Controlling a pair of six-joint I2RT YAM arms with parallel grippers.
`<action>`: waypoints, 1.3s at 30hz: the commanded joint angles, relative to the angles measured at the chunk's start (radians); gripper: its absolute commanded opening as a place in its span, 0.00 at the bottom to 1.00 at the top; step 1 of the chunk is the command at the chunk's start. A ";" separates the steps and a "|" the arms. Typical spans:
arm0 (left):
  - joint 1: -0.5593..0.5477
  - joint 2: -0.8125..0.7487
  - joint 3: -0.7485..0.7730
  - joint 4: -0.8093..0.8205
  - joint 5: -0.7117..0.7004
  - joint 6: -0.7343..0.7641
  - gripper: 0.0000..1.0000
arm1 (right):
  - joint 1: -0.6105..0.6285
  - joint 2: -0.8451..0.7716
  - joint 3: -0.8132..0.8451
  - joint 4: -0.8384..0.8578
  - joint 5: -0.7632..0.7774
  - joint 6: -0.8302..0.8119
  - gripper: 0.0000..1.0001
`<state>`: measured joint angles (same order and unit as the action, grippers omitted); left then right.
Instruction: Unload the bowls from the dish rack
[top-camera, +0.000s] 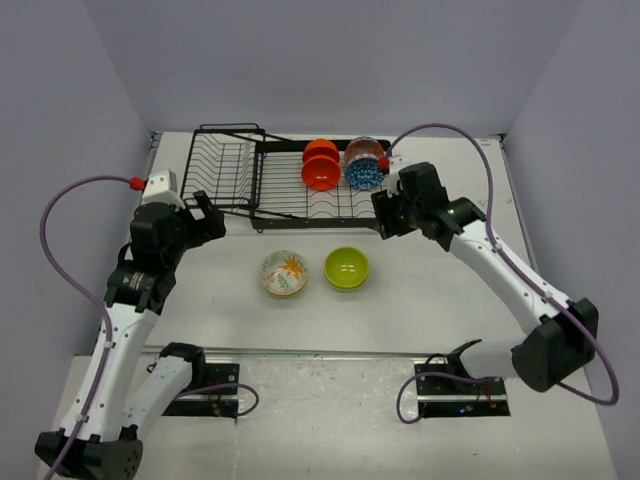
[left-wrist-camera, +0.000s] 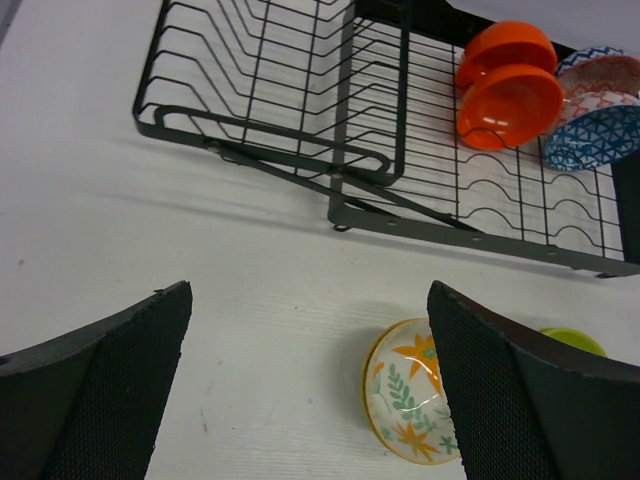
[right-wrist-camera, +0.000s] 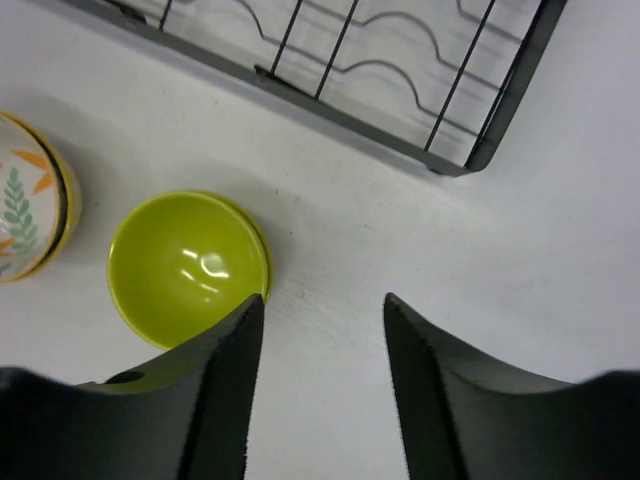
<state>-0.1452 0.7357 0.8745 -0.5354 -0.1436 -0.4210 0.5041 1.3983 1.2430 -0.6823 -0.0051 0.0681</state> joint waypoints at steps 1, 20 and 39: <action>-0.057 0.085 0.098 0.049 0.078 -0.030 1.00 | -0.013 -0.141 -0.089 0.134 0.050 0.045 0.56; -0.507 0.219 0.215 -0.236 -0.486 -0.076 1.00 | -0.058 -0.058 -0.119 0.514 0.303 -0.270 0.99; -0.171 -0.022 -0.042 -0.038 -0.317 0.025 1.00 | 0.042 0.603 0.441 0.633 0.192 -0.794 0.73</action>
<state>-0.3489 0.7166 0.8371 -0.6540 -0.5594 -0.4412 0.5083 1.9377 1.5898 -0.0990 0.1902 -0.6315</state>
